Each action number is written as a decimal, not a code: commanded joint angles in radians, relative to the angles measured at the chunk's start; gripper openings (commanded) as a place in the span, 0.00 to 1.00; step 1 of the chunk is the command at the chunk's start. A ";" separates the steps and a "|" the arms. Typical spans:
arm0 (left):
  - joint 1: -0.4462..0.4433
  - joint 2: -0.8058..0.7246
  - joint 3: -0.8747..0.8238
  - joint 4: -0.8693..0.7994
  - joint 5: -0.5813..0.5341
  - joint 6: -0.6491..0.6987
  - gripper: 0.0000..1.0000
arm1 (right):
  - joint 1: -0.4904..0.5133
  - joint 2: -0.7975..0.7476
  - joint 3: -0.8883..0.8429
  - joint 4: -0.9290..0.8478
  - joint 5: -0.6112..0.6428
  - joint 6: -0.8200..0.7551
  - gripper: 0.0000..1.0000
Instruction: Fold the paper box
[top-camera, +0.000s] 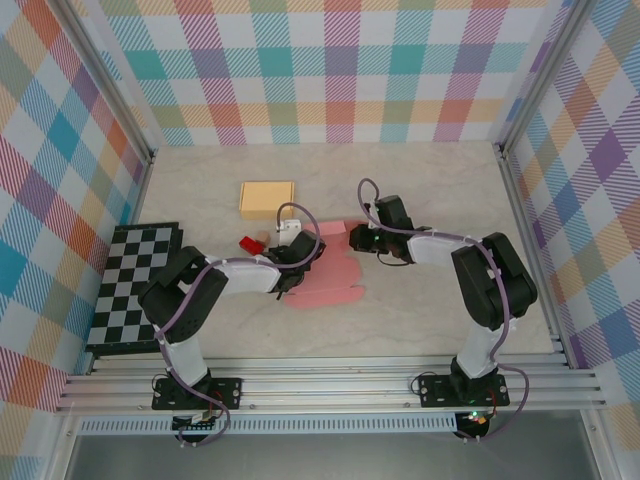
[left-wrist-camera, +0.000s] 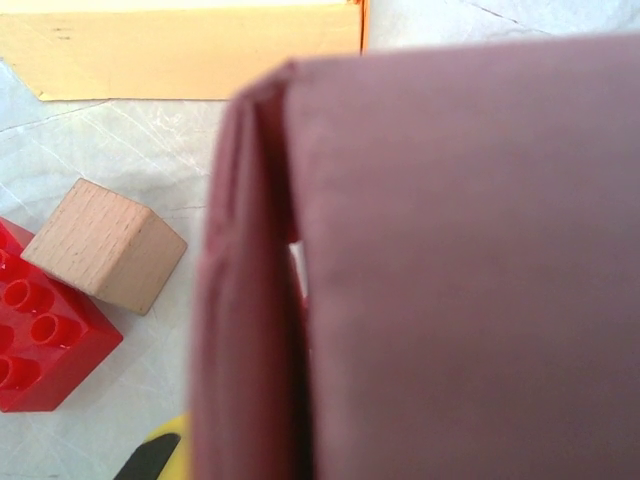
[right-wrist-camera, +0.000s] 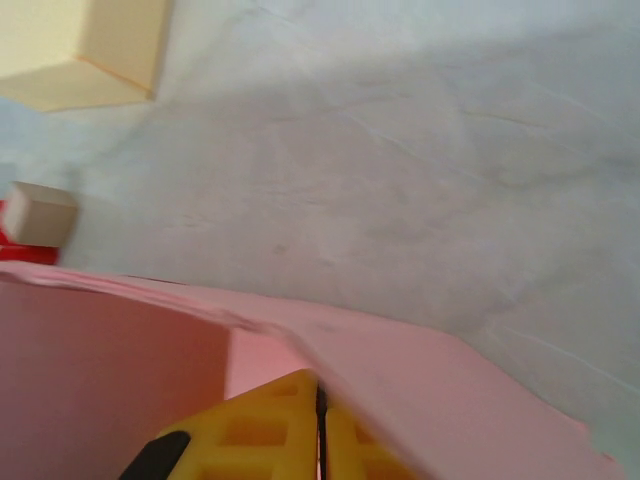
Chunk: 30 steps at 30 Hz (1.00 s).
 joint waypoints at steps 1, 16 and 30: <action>0.002 0.011 0.034 -0.006 0.015 -0.005 0.00 | 0.015 -0.041 -0.020 0.076 -0.071 0.040 0.10; 0.003 0.023 0.044 -0.019 0.026 -0.001 0.00 | 0.018 -0.151 -0.045 -0.092 0.063 0.007 0.10; 0.016 0.004 0.011 0.011 0.045 0.048 0.00 | -0.074 -0.455 -0.080 -0.405 0.403 -0.663 0.38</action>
